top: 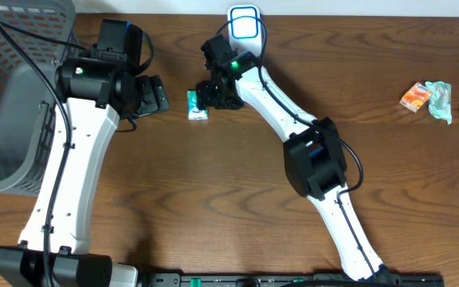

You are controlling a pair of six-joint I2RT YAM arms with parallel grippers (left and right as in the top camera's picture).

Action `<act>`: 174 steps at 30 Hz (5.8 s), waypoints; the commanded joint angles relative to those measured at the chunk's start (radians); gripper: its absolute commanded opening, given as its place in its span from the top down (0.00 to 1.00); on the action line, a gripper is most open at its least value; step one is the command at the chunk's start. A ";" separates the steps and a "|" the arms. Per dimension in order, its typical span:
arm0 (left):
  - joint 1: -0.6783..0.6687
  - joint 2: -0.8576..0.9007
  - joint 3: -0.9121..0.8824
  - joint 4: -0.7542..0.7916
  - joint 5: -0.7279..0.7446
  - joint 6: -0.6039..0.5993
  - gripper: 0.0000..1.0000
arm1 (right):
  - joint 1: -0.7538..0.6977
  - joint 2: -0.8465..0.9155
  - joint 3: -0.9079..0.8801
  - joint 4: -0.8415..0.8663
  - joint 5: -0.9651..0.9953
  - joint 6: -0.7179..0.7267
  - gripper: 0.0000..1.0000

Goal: Scan the item barcode

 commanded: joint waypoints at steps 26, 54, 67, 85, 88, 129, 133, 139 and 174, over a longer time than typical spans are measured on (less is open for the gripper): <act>0.003 -0.007 0.009 -0.003 -0.013 0.010 0.02 | -0.127 -0.280 -0.006 -0.555 0.321 -0.158 0.38; 0.003 -0.007 0.009 -0.003 -0.013 0.010 0.02 | -0.327 -0.185 -0.028 -0.483 -0.128 -0.687 0.46; 0.003 -0.007 0.009 -0.003 -0.013 0.010 0.02 | -0.318 -0.152 -0.300 -0.435 -0.276 -0.766 0.47; 0.003 -0.007 0.009 -0.003 -0.013 0.010 0.02 | -0.301 -0.192 -0.388 -0.494 -0.417 -0.615 0.46; 0.003 -0.007 0.009 -0.003 -0.013 0.010 0.02 | -0.306 -0.224 -0.388 -0.457 -0.386 -0.597 0.42; 0.003 -0.007 0.009 -0.003 -0.013 0.010 0.02 | -0.328 -0.317 -0.516 -0.214 -0.372 -0.485 0.99; 0.003 -0.007 0.009 -0.003 -0.013 0.010 0.02 | -0.402 -0.388 -0.516 -0.213 -0.640 -0.665 0.99; 0.003 -0.007 0.009 -0.003 -0.013 0.010 0.02 | -0.500 -0.405 -0.519 -0.242 -0.922 -0.872 0.99; 0.003 -0.007 0.009 -0.003 -0.013 0.010 0.02 | -0.557 -0.405 -0.519 -0.432 -1.278 -1.253 0.99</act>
